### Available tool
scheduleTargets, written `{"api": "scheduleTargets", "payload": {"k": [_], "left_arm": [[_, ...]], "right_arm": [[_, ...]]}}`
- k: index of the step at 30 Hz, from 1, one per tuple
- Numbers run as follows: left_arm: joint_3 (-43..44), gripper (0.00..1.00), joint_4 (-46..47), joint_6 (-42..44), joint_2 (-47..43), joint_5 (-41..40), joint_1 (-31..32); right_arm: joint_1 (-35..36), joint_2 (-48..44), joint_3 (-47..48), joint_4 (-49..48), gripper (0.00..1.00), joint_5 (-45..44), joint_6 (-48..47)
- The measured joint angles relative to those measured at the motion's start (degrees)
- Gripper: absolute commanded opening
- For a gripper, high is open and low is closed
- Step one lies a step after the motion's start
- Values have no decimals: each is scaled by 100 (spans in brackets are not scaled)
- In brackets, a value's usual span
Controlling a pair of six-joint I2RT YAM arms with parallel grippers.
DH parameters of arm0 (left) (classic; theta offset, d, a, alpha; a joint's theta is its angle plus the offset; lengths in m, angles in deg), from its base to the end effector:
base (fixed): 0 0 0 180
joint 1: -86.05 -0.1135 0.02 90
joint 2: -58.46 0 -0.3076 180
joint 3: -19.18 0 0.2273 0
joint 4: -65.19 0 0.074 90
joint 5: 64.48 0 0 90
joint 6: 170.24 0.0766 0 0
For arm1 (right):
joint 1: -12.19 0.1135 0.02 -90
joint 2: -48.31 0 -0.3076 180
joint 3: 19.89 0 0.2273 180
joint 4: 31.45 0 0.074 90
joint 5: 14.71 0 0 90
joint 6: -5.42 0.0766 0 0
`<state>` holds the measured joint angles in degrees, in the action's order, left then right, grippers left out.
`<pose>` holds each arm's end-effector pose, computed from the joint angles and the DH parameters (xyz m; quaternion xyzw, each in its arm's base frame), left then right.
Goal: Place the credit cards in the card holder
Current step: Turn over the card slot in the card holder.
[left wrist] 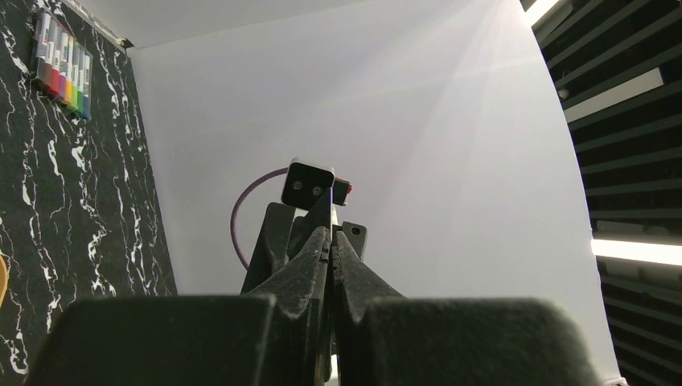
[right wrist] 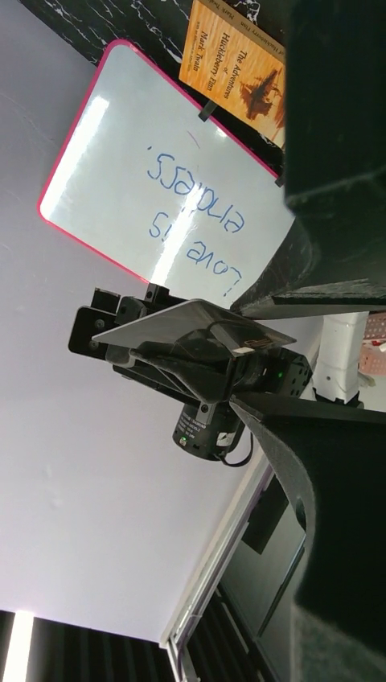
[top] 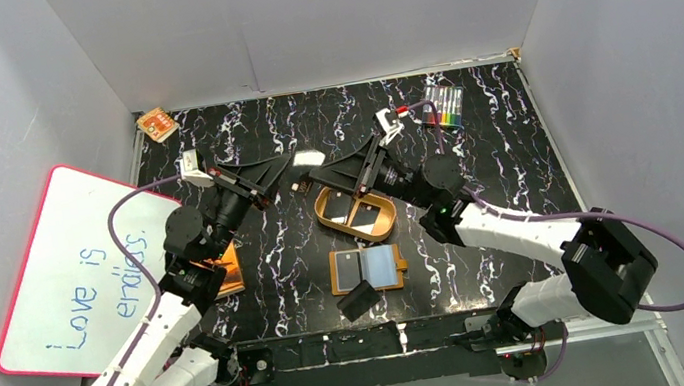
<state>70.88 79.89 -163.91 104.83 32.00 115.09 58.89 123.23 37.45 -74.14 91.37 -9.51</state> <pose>0.1489 -0.0926 0.4087 -0.2215 0.5299 -0.6989 0.4262 0.1837 0.2258 0.4045 0.0157 0.5439 0.7665 0.3410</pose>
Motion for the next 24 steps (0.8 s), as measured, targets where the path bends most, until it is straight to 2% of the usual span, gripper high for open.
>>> {"api": "scheduleTargets", "payload": {"k": [4, 11, 12, 15, 16, 17, 18, 19, 20, 21, 22, 23, 24], "left_arm": [[-39, 0, -11, -17, -68, -15, 0], [-42, 0, -7, -17, -142, -33, 0], [-42, 0, -9, -17, -142, -31, 0], [-48, 0, -7, -42, -142, -28, 0], [-76, 0, 0, -59, -144, -31, 0], [-98, 48, 7, -81, -164, -33, 0], [-109, 77, -92, -44, -264, -52, 0], [-94, 87, -273, 87, -328, -61, 0], [107, 88, -1130, 323, -463, -192, 0], [389, 88, -1947, 647, -529, -295, 0], [680, 89, -2592, 997, -546, -385, 0], [994, 90, -3329, 1416, -557, -468, 0], [1108, 90, -4063, 1886, -570, -483, 0]], "right_arm": [[0, 122, 17, -50, 45, -9, 74], [22, 164, 52, -48, 30, -2, 127], [22, 164, 76, -52, 27, 7, 125], [26, 188, 199, -98, 3, 63, 105], [26, 219, 273, -96, 0, 105, 98], [26, 238, 297, -59, 0, 129, 81], [24, 225, 297, 11, 0, 188, -7], [9, 122, 313, 317, 0, 216, -177], [-26, -203, 378, 1405, 0, 302, -669], [-101, -813, 675, 2979, 0, 284, -1528], [-151, -1067, 909, 3598, 0, 260, -1875], [-299, -1392, 1644, 5320, 0, 164, -2769], [-435, -1567, 2006, 6404, 0, 48, -3469]]}}
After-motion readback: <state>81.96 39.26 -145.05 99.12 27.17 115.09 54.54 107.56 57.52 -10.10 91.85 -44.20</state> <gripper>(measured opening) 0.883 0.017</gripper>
